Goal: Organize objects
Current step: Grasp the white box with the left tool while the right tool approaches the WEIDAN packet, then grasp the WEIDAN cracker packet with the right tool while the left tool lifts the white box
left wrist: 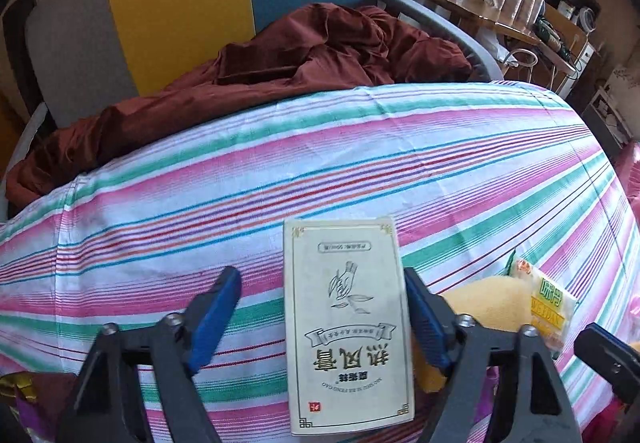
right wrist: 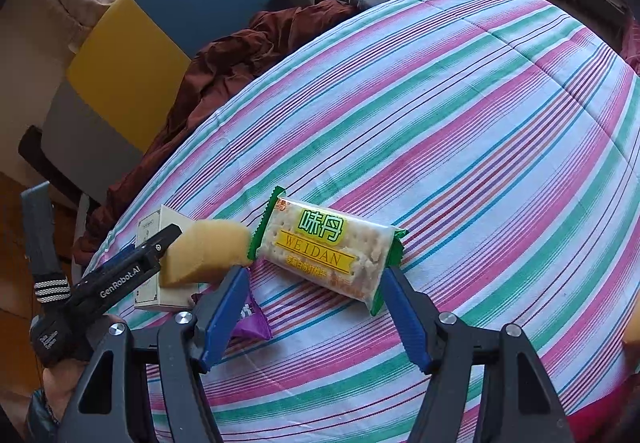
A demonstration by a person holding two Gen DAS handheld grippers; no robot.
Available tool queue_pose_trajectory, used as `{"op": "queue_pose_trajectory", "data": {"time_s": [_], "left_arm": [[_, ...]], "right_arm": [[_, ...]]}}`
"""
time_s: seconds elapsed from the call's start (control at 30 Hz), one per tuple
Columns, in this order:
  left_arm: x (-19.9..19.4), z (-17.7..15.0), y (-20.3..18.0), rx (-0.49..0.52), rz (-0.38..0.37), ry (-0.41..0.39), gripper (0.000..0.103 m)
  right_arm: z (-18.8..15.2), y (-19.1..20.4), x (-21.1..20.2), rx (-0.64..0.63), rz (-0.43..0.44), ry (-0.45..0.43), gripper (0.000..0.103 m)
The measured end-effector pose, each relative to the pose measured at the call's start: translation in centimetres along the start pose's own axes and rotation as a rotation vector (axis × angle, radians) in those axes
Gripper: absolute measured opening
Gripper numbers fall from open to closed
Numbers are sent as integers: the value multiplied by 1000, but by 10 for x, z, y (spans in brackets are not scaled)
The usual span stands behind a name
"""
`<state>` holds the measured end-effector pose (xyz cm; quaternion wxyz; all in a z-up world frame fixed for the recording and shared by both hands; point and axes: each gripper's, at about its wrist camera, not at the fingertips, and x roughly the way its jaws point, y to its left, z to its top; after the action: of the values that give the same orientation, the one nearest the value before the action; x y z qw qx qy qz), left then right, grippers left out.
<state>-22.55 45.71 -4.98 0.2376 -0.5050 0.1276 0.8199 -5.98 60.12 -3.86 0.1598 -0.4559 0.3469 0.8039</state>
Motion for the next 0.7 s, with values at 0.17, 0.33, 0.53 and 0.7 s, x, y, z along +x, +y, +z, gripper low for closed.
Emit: {"op": "queue_pose_trajectory", "data": {"time_s": [0.17,0.33,0.53,0.7], "left_arm": [[-9,-30,27,-52,-34,-13,52],[-24,-70,31,-15,2,19,52],[-47,-120,21,21,48,14,52],[-66,-160,6,38,40,-3,52]], "right_arm": [[0,-2,2,4,-25,4,70],[2,-6,4,15,-54,4,70],[4,-20,2,77,-72,-3,70],[6,-30,-4,129,-73,-39,70]]}}
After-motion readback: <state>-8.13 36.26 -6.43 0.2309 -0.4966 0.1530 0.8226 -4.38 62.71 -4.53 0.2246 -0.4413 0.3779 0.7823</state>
